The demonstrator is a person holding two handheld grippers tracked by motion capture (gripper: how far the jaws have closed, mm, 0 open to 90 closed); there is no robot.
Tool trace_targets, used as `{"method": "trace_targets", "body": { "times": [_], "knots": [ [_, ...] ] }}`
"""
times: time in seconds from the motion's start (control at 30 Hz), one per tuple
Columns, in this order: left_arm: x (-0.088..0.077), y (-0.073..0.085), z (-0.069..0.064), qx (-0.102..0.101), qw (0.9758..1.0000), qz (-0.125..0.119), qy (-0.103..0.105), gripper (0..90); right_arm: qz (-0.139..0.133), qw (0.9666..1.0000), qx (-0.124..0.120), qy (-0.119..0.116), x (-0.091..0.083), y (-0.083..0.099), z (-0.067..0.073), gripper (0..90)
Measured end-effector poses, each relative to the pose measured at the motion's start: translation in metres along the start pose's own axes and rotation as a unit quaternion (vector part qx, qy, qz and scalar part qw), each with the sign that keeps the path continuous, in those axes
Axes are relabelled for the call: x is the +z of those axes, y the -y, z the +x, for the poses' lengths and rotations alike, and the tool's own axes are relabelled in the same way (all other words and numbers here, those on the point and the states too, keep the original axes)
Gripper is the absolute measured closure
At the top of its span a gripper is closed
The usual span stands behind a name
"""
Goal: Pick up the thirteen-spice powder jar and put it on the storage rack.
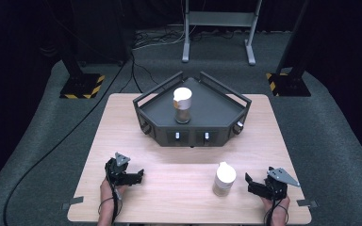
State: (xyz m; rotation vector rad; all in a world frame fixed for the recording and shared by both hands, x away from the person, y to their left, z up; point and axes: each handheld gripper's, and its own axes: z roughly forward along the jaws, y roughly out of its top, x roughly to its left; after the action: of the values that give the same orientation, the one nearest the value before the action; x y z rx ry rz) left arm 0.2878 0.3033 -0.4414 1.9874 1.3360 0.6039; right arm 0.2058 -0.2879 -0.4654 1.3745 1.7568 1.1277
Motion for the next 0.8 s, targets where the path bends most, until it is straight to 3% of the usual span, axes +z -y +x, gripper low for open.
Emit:
{"method": "trace_targets", "body": {
  "times": [0.4, 0.67, 0.8],
  "knots": [
    [0.0, 0.0, 0.0, -0.001, 1.0, 0.0, -0.001, 3.4, 0.007, 0.9998, -0.018, -0.006, 0.0004, -0.0021, 0.0023, 0.9],
    [0.0002, -0.0005, 0.0013, -0.003, 1.0, 0.001, 0.002, 3.6, 0.012, 0.9993, -0.012, -0.032, 0.0003, -0.0036, -0.0054, 1.0],
    [0.0001, -0.0001, 0.0009, -0.001, 1.0, -0.001, 0.002, 3.7, 0.014, 0.9984, -0.026, -0.048, -0.0034, -0.0052, -0.0035, 0.9]
  ]
}}
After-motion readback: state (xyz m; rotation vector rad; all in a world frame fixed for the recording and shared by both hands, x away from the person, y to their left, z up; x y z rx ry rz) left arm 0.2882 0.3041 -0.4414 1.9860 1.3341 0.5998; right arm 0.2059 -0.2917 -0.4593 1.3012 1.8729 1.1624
